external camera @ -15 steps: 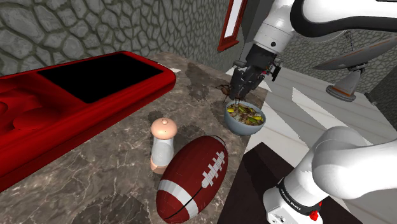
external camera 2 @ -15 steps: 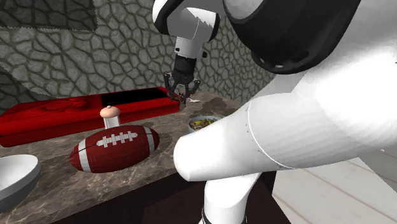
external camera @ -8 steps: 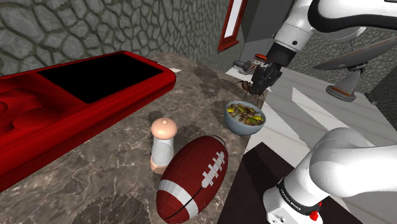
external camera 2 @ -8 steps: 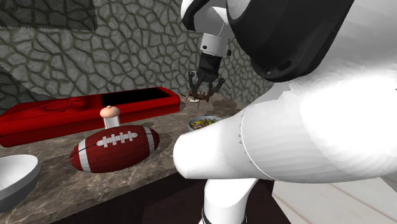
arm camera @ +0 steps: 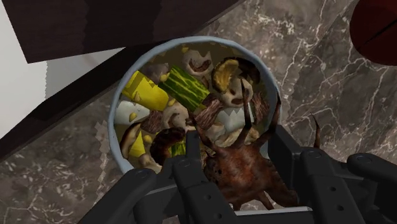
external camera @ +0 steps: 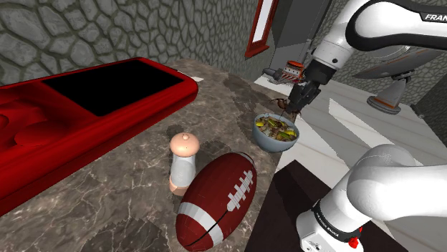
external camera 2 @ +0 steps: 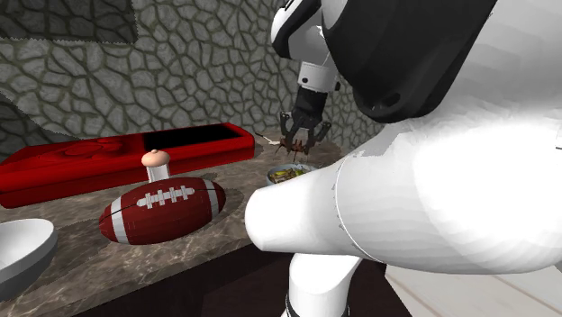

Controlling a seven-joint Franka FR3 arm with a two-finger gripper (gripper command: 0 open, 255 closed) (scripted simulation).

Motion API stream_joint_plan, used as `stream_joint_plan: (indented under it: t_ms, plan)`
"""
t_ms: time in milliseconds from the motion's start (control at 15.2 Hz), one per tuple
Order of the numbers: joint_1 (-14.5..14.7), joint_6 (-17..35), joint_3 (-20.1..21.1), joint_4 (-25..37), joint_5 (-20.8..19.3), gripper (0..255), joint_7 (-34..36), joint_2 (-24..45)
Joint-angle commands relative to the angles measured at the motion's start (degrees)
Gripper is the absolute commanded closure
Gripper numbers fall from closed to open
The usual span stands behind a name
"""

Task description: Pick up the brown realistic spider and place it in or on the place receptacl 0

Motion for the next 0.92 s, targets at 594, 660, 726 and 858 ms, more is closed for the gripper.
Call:
stream_joint_plan:
  t_ms: [594,660,726,858]
  plan:
    - [-0.43,7.93,-1.02,-7.28,-0.62,255,-1.3,0.77]
    - [-0.43,7.93,-1.02,-7.28,-0.62,255,-1.31,0.77]
    - [-0.43,7.93,-1.02,-7.28,-0.62,255,-1.31,0.78]
    - [-0.44,7.93,-1.02,-7.28,-0.61,255,-1.31,0.78]
